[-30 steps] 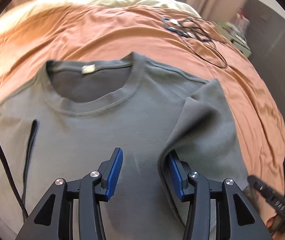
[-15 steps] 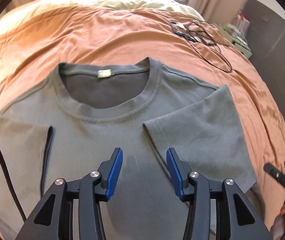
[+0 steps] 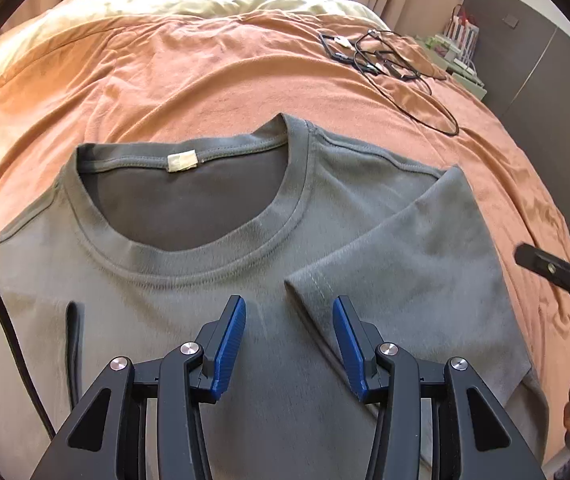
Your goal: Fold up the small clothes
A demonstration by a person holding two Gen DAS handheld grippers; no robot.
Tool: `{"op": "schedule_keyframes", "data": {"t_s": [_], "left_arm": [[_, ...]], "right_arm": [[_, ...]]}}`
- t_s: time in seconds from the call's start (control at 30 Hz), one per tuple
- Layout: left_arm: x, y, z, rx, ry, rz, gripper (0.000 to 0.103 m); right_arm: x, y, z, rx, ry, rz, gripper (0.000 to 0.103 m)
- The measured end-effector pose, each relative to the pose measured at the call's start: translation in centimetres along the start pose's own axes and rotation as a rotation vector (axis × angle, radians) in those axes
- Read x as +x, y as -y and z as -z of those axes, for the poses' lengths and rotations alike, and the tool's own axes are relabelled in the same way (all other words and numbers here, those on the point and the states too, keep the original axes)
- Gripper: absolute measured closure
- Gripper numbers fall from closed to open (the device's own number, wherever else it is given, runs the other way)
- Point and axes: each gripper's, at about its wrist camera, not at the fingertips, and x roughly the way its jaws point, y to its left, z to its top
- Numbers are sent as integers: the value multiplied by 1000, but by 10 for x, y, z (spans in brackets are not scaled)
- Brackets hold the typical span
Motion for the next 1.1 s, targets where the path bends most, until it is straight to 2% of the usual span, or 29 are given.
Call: {"op": "schedule_keyframes", "data": {"t_s": [0.13, 0.3, 0.6, 0.67, 0.7, 0.73, 0.77, 0.9, 1.1], "left_arm": [[5, 0, -2, 34, 4, 21, 59], [12, -1, -3, 53, -3, 35, 76], [14, 1, -3, 76, -4, 49, 85], [15, 1, -3, 77, -2, 50, 86], [15, 1, -3, 77, -1, 49, 87], [15, 1, -4, 78, 0, 49, 88], [15, 2, -4, 82, 2, 48, 90], [16, 5, -9, 82, 8, 55, 95], [25, 18, -14, 89, 3, 55, 95]], "right_arm": [[16, -16, -17, -71, -5, 44, 56], [35, -33, -29, -148, -20, 94, 56], [64, -52, -43, -220, -39, 158, 57], [74, -54, -44, -240, -54, 179, 67], [78, -55, -45, -255, -59, 201, 76], [80, -55, -46, -261, -60, 209, 90], [81, -54, -47, -266, -58, 218, 96], [76, -44, -49, -247, -35, 209, 99], [79, -18, -53, -161, -45, 189, 99]]}}
